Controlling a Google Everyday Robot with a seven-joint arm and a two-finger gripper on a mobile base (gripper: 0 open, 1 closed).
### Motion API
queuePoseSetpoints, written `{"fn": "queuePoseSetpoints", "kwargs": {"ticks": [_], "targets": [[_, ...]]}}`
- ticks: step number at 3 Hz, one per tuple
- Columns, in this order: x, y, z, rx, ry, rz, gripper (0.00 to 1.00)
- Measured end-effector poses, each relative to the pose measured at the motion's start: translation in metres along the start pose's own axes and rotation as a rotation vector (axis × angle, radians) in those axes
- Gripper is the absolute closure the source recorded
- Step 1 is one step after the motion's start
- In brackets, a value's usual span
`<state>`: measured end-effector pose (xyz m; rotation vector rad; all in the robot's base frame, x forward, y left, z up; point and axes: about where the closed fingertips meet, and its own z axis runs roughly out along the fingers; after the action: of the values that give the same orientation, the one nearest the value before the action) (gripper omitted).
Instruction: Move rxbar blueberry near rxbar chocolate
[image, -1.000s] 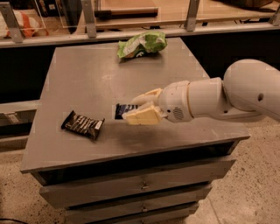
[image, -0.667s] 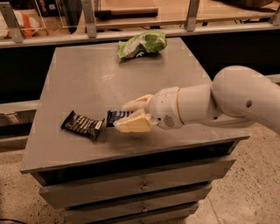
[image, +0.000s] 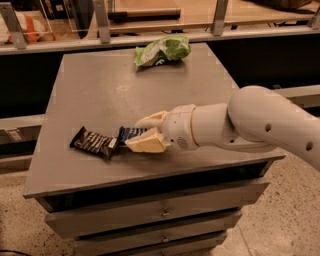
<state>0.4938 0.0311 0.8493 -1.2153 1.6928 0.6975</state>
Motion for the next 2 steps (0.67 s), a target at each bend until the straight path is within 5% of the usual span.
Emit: {"fn": "queuePoseSetpoints", "kwargs": {"ticks": [2], "targets": [[0.0007,-0.0058,0.0078,0.015,-0.010,0.020,0.59]]}}
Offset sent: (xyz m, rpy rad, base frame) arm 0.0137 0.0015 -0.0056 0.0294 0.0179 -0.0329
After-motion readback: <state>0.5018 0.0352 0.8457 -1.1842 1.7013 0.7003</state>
